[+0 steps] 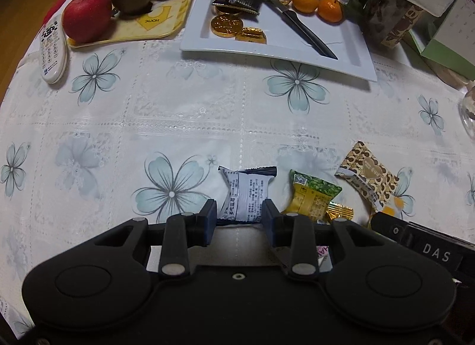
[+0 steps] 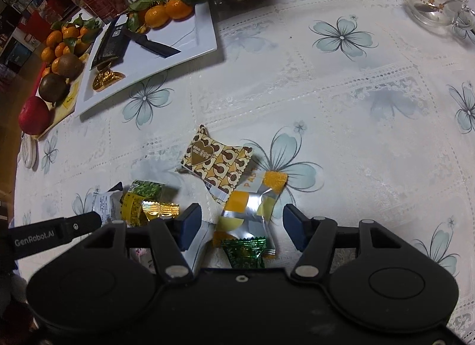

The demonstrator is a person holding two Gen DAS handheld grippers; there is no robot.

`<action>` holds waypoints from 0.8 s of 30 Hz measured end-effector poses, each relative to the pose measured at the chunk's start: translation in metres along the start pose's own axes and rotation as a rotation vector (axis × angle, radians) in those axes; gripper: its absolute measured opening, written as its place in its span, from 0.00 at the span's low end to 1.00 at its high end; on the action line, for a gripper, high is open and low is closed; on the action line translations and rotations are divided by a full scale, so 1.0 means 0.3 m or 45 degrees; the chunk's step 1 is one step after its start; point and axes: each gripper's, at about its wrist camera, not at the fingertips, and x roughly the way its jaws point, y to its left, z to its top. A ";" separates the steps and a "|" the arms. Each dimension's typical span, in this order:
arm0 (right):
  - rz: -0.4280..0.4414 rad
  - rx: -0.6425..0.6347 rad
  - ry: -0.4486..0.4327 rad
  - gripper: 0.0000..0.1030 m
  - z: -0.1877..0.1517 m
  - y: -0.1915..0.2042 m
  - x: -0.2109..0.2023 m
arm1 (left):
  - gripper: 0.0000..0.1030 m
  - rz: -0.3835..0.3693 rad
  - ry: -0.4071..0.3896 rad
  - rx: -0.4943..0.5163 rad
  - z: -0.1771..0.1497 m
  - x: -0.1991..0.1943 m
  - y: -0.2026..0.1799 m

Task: Organize snacks
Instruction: 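Grasp the white-and-blue packet with left tool while right grasps the green candy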

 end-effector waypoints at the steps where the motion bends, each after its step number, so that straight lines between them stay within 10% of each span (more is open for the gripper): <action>1: -0.005 -0.006 -0.001 0.62 -0.001 0.004 0.007 | 0.43 0.003 -0.003 0.000 0.003 0.008 -0.003; 10: -0.059 -0.053 -0.017 0.40 -0.028 0.013 0.025 | 0.50 0.053 -0.011 0.032 0.028 0.064 -0.048; 24: 0.001 -0.048 0.021 0.33 -0.119 -0.089 -0.045 | 0.38 0.072 0.031 -0.009 0.025 0.075 -0.032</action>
